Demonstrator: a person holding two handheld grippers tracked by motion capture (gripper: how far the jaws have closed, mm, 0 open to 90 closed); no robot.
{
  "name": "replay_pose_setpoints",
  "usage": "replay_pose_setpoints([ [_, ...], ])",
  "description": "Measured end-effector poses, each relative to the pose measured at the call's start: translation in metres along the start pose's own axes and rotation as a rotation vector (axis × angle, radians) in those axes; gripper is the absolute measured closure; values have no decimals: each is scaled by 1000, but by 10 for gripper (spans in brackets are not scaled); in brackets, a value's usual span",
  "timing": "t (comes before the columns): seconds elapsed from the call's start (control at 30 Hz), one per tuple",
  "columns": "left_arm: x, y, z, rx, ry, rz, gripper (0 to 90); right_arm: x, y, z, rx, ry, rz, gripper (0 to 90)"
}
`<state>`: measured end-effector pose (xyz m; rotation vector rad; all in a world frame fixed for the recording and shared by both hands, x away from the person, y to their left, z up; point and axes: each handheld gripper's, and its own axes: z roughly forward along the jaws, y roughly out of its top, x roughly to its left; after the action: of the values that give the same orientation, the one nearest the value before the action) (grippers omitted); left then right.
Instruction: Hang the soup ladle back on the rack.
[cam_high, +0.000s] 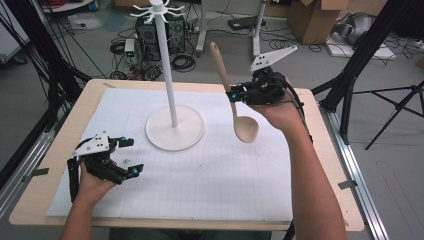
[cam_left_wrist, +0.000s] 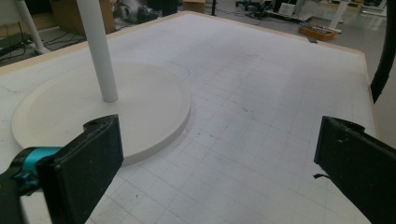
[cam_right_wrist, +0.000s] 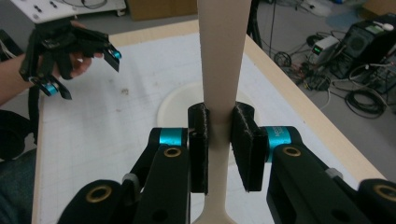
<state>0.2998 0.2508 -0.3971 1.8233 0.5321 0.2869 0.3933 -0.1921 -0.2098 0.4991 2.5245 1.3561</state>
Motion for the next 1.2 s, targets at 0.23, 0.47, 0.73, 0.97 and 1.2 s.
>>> replay_pose_setpoints([
  [0.23,0,1,0,-4,-3,1,17,-7,12,2,7,4,0,773],
  [0.47,0,1,0,-4,-3,4,17,-11,24,5,6,28,-5,773],
  [0.73,0,0,0,-4,-3,1,17,-16,39,11,28,29,-22,773],
  [0.97,-1,1,-1,-5,-3,4,17,-23,53,16,22,49,-18,773],
  [1.2,-1,2,0,-5,-6,9,16,-27,66,19,23,41,-22,773],
])
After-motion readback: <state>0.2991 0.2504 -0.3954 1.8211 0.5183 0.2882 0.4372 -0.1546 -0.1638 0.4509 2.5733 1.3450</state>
